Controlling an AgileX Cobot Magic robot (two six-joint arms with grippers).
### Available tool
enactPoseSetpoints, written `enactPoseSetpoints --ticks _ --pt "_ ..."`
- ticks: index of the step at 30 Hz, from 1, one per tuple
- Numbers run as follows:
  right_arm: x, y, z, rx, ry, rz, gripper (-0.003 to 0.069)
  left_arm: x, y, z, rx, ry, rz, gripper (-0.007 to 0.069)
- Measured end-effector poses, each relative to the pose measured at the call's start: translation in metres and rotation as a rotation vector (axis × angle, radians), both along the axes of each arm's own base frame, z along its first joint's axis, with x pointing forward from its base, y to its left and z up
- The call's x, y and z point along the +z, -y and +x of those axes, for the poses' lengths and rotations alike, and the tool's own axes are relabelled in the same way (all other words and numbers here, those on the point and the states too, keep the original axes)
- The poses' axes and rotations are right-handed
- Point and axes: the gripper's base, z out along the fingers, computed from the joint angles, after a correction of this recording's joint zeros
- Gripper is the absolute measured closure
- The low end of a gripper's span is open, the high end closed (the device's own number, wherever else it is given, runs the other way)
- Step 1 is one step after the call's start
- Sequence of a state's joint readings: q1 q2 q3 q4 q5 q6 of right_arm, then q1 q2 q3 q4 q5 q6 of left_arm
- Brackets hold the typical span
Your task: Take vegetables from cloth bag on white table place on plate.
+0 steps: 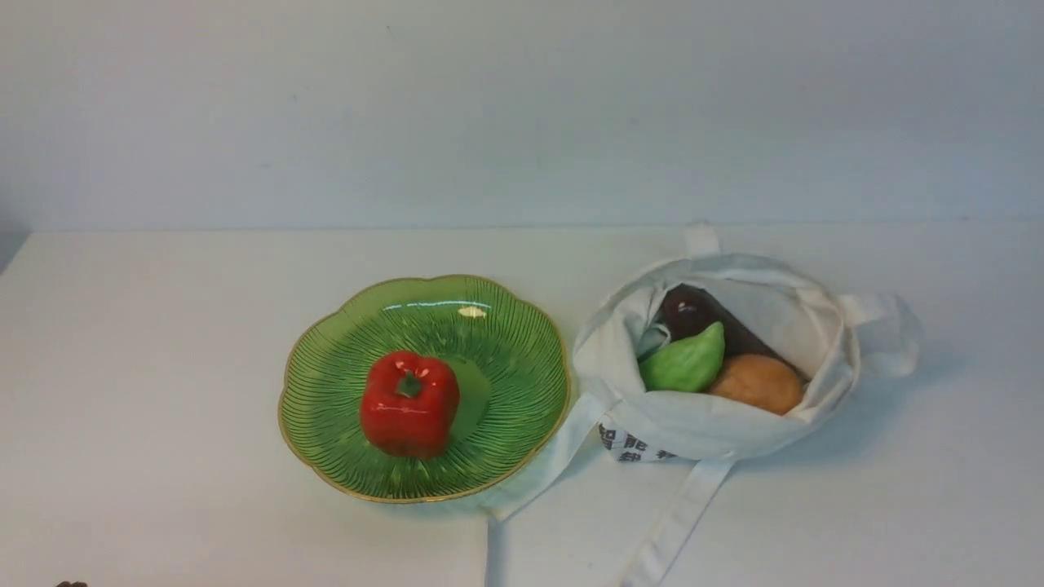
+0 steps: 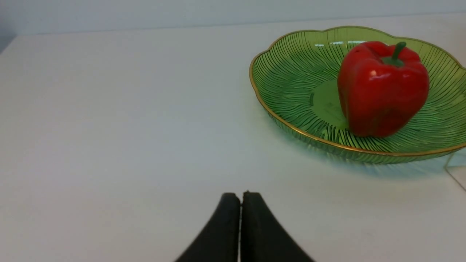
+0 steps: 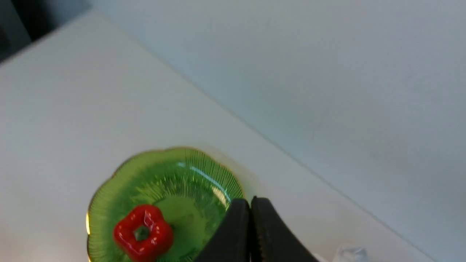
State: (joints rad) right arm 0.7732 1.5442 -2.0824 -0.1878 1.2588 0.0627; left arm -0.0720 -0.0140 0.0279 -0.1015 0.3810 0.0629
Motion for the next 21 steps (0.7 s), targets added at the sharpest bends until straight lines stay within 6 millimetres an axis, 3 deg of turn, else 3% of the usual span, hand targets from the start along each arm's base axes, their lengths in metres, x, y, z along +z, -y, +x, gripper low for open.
enactPoseSetpoints --ticks 3,5,8,9,11,12,13,15,17,18,19,21 --pt "0.024 0.052 -0.052 -0.019 0.057 0.087 0.0673 0.000 0.000 0.000 0.000 0.000 0.000 0.0633" --pt "0.029 0.072 -0.073 -0.029 0.084 0.137 0.0673 0.000 0.000 0.000 0.000 0.000 0.000 0.0633" --pt "0.017 0.119 -0.124 -0.014 0.203 0.302 0.0674 0.000 0.000 0.000 0.000 0.000 0.000 0.0633" --pt "0.010 0.119 -0.124 -0.012 0.199 0.297 0.0674 0.000 0.000 0.000 0.000 0.000 0.000 0.0633" --pt "-0.019 0.149 -0.159 0.033 0.338 0.416 0.0674 0.000 0.000 0.000 0.000 0.000 0.000 0.0633" --pt "-0.021 0.151 -0.161 0.036 0.350 0.426 0.0674 0.000 0.000 0.000 0.000 0.000 0.000 0.0633" --pt "-0.030 0.163 -0.176 0.057 0.419 0.482 0.0674 0.000 0.000 0.000 0.000 0.000 0.000 0.0633" --pt "-0.076 0.179 -0.197 0.097 0.508 0.563 0.0674 0.000 0.000 0.000 0.000 0.000 0.000 0.0633" --pt "-0.110 0.190 -0.210 0.121 0.571 0.628 0.0674 0.000 0.000 0.000 0.000 0.000 0.000 0.0633" --pt "-0.117 0.191 -0.212 0.125 0.581 0.638 0.0674 0.000 0.000 0.000 0.000 0.000 0.000 0.0633" --pt "-0.140 0.197 -0.220 0.138 0.621 0.684 0.0674 0.000 0.000 0.000 0.000 0.000 0.000 0.0633" --pt "-0.161 0.197 -0.221 0.144 0.618 0.703 0.0674 0.000 0.000 0.000 0.000 0.000 0.000 0.0633"
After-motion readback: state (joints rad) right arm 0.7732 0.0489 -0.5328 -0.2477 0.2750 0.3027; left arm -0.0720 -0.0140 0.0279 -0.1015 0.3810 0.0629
